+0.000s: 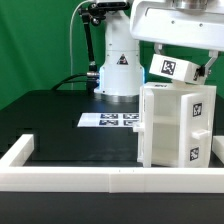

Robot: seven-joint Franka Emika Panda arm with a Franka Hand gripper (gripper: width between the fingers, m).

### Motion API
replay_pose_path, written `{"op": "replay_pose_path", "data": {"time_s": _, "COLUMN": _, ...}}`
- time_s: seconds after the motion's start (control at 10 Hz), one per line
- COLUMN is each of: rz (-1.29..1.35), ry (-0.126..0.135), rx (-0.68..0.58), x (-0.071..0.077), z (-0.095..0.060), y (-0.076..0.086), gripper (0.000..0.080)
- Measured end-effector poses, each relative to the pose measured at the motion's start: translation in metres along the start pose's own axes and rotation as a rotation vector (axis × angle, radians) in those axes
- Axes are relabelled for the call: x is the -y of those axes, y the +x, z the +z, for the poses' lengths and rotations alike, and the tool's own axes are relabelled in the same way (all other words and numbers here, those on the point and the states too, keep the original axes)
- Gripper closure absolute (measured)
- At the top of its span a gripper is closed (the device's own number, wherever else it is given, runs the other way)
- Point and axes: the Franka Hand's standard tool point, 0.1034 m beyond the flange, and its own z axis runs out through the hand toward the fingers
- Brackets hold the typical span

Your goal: Assemble cabinet

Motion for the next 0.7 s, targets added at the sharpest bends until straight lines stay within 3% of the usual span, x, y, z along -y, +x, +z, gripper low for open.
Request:
{"op": "replay_pose_path", "data": {"time_s": 0.4, "rz": 0.353, "ry": 0.010, "rx": 0.009, "x": 0.005, "z": 0.000, "y": -0.004, "gripper": 0.0231}}
{"op": "replay_pose_path", "data": {"time_s": 0.7, "rz": 0.592, "ry": 0.025, "rx": -0.005, "x": 0.017, "z": -0.001, "y": -0.011, "gripper": 0.0231}}
